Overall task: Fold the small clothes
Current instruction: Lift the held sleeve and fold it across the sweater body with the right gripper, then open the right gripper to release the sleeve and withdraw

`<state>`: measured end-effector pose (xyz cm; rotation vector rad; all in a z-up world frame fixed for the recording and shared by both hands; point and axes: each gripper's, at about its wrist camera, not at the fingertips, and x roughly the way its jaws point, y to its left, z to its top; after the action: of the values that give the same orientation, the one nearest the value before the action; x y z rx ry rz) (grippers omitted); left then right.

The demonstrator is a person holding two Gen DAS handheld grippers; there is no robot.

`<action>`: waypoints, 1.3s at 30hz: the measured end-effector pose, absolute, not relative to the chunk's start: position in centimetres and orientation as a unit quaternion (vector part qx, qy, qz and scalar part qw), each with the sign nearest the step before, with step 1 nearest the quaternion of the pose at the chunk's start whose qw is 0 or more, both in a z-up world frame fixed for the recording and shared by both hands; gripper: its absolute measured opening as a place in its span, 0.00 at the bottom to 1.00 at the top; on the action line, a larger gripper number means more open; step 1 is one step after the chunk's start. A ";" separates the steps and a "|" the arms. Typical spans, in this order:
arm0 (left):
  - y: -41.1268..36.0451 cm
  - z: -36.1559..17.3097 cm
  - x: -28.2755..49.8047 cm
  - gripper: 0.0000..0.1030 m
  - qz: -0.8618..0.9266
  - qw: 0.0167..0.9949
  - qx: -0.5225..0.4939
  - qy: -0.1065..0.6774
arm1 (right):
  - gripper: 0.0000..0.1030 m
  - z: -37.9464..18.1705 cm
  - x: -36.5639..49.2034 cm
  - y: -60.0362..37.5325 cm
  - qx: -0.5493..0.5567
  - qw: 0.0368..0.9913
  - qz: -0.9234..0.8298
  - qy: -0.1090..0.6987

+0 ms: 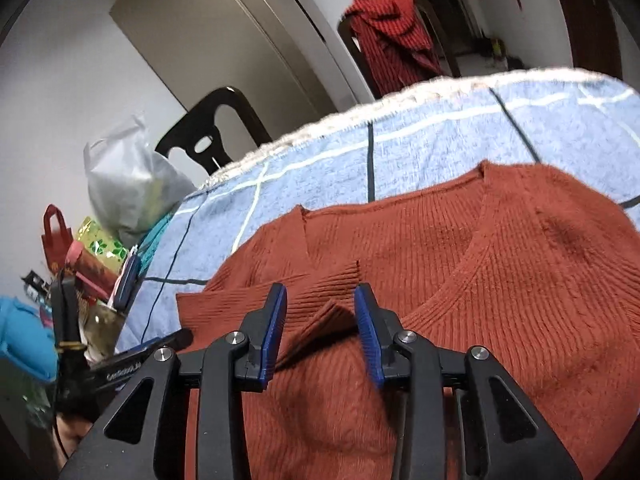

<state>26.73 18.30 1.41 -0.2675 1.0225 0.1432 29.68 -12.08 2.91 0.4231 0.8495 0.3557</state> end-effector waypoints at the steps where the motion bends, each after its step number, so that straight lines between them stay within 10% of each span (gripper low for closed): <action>1: 18.4 1.4 26.7 0.83 0.066 0.861 -0.129 0.488 | 0.35 2.7 30.1 -11.9 0.204 0.870 0.169 0.415; 7: 18.4 2.0 26.3 0.83 0.047 0.859 -0.144 0.489 | 0.33 1.5 30.3 -11.7 0.206 0.857 0.170 0.441; 12: 17.5 2.7 26.2 0.83 0.032 0.866 -0.129 0.482 | 0.08 2.0 29.8 -11.9 0.210 0.860 0.179 0.430; 39: 16.8 3.1 24.7 0.83 0.061 0.870 -0.091 0.481 | 0.07 4.2 25.8 -11.1 0.063 0.916 0.109 0.380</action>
<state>24.74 16.81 3.09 -0.1900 1.0068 0.1271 25.77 -11.08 4.17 0.1295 0.7824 0.2241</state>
